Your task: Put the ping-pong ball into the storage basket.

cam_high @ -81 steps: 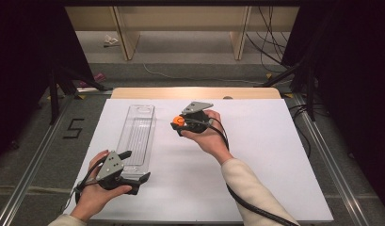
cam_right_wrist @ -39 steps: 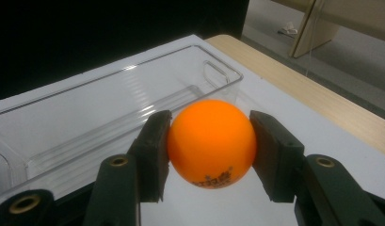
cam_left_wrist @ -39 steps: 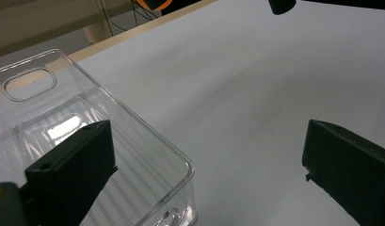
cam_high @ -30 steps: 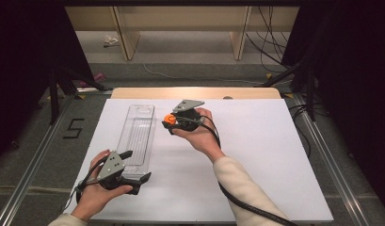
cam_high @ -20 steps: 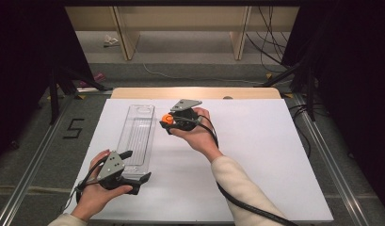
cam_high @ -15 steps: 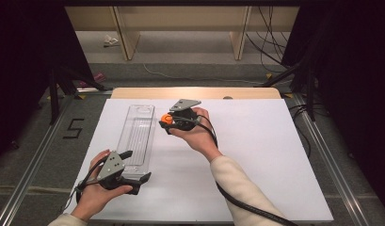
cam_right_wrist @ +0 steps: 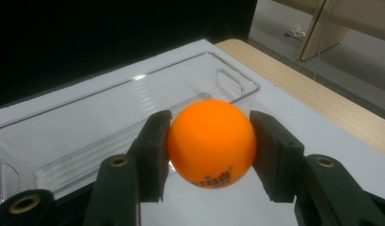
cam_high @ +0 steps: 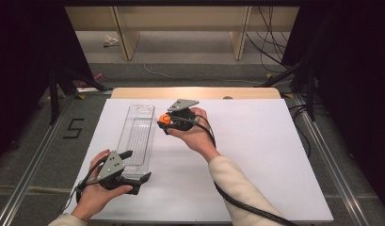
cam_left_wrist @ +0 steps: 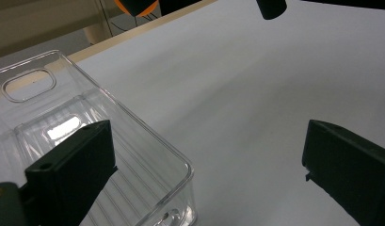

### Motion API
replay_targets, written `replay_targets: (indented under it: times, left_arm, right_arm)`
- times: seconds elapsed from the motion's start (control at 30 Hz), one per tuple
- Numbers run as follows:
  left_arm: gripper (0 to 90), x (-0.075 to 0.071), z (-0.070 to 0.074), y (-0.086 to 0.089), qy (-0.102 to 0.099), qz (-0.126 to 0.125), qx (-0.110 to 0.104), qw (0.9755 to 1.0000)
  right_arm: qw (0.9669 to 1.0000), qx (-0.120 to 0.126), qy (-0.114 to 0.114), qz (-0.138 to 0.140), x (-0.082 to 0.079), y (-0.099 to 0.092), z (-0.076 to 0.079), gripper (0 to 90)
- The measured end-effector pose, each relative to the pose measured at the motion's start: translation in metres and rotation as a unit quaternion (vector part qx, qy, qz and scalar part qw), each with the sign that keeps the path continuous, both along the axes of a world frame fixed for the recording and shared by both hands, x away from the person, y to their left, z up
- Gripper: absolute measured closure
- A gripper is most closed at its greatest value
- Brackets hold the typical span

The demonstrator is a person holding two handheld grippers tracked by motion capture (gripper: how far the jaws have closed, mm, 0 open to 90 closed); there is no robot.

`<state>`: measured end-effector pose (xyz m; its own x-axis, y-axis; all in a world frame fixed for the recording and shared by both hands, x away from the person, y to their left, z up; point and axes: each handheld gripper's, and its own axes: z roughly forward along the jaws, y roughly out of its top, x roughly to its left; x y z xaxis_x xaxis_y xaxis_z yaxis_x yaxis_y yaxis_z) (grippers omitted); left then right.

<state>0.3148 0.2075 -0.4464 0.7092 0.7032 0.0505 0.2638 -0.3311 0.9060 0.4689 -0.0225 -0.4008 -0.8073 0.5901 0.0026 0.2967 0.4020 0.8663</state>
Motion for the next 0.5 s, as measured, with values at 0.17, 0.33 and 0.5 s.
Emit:
replay_targets:
  times: [0.17, 0.33, 0.5]
  left_arm:
    - [2.6, -0.0001, 0.0000, -0.0006, 0.000, 0.000, 0.000, 1.0000]
    - [2.6, -0.0012, 0.0003, -0.0002, 0.001, 0.001, -0.001, 1.0000]
    - [2.6, -0.0016, 0.0002, 0.0004, 0.001, 0.003, 0.000, 1.0000]
  right_arm:
    - [1.0000, 0.001, 0.000, 0.003, 0.0003, 0.0019, 0.0002, 51.5]
    - [1.0000, 0.002, 0.001, 0.005, 0.0003, 0.0045, -0.0004, 51.5]
    - [1.0000, 0.001, 0.003, 0.008, -0.0001, 0.0071, -0.0006, 51.5]
